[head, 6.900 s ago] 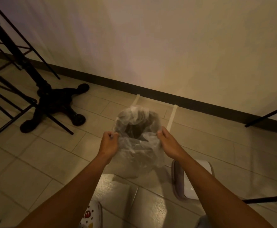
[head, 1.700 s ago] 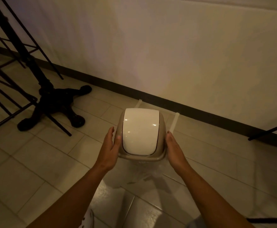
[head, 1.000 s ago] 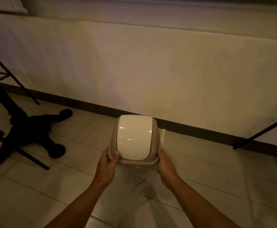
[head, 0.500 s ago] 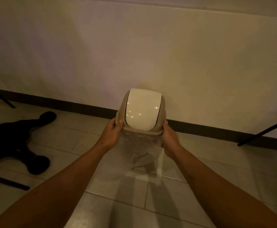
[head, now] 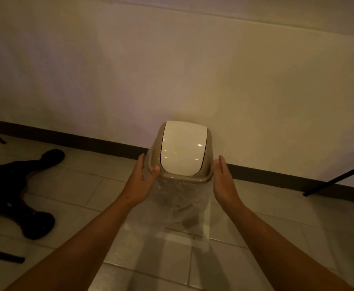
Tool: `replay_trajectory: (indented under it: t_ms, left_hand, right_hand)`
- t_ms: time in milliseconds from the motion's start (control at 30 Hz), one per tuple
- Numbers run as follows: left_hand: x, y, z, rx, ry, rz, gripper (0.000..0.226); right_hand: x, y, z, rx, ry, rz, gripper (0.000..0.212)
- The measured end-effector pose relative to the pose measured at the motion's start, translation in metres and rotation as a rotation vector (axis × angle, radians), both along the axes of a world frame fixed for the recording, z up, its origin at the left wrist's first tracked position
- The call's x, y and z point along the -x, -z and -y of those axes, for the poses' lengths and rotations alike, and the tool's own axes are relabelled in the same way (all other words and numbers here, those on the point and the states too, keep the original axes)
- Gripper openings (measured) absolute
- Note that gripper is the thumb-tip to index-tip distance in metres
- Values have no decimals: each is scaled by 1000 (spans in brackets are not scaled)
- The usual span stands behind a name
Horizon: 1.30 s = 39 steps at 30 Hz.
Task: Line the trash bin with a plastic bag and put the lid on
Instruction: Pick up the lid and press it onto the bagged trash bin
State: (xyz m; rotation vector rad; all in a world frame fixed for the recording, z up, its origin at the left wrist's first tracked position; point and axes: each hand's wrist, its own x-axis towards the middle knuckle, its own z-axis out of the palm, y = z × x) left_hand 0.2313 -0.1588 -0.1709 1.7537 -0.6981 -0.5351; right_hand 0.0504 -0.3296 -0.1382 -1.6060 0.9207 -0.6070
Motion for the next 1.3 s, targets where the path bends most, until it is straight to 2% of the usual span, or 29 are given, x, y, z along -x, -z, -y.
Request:
replay_trajectory:
  t_ms: [100,167,267,367,567,733,867,1033,1100,1200,1233,1267,1300]
  left_hand:
    - [-2,-4,-2,28,102,96,90]
    - [-5,-4,-1,14,122,125,91]
    - [-8,-7,-1,-6,146,113,93]
    - [-12,-10,-2,-23,168,95,106]
    - [-12,-11,-1,-43,210,99,90]
    - [-11,-12,-3,-76,213,113,100]
    - [-7,10,-23,-222,12,132,121]
    - [-12,42,-51,-482,50,126,142]
    - [-6,46,-47,-541,85,54,123]
    - [-1,47,-31,-488,79,-164,50]
    - [-2,46,-26,-465,72,-185,24]
    - [-5,48,-22,-428,72,-179,6]
    - [-8,48,-19,-401,70,-154,11]
  right_hand:
    - [12,2,-9,118,-246,51,86]
    - [16,11,-10,232,-316,49,91]
    - [16,21,-11,294,-291,1,96]
    - [14,23,-10,329,-254,-41,93]
    - [13,21,-8,320,-249,-36,87]
    - [13,23,-4,300,-244,-17,86]
    - [17,27,-6,246,-228,-11,92]
    - [24,42,-10,157,-216,-35,101]
    - [25,45,-10,144,-214,-27,101]
    - [25,46,-9,125,-219,-29,100]
    - [25,46,-8,117,-225,-29,100]
    - [25,46,-7,108,-228,-27,100]
    - [25,46,-6,103,-230,-23,98]
